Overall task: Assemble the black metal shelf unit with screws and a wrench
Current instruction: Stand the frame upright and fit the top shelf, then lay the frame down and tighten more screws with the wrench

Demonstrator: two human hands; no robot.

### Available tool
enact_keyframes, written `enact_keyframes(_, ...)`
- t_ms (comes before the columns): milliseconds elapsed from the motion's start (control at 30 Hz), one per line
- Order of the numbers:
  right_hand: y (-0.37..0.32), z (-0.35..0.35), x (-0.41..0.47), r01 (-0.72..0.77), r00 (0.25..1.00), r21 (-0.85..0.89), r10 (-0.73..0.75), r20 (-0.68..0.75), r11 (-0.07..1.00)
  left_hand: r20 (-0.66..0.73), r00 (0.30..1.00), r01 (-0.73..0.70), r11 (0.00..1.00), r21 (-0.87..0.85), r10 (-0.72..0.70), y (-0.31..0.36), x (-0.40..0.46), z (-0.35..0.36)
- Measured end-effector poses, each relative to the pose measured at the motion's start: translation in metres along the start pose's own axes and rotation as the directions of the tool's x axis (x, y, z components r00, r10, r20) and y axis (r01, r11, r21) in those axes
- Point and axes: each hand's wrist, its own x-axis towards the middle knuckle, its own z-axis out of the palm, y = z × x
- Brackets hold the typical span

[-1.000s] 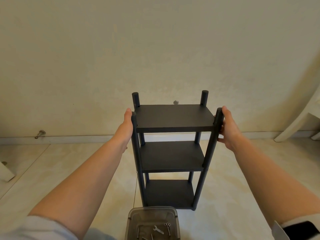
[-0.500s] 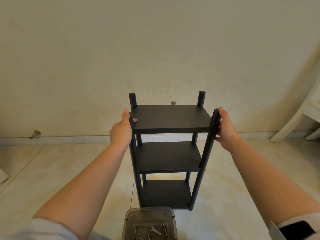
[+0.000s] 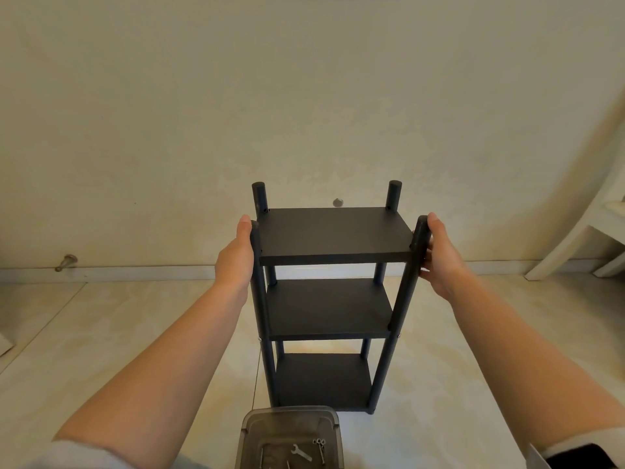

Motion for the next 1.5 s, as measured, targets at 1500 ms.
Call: enact_keyframes(1500,-0.030,0.078,0.012,0.490,0.871,-0.419,-0.414,0.264,0.764,-0.211,0.929,-0.276,0.949,0.153,0.304,-0.048,0.020,-0.031)
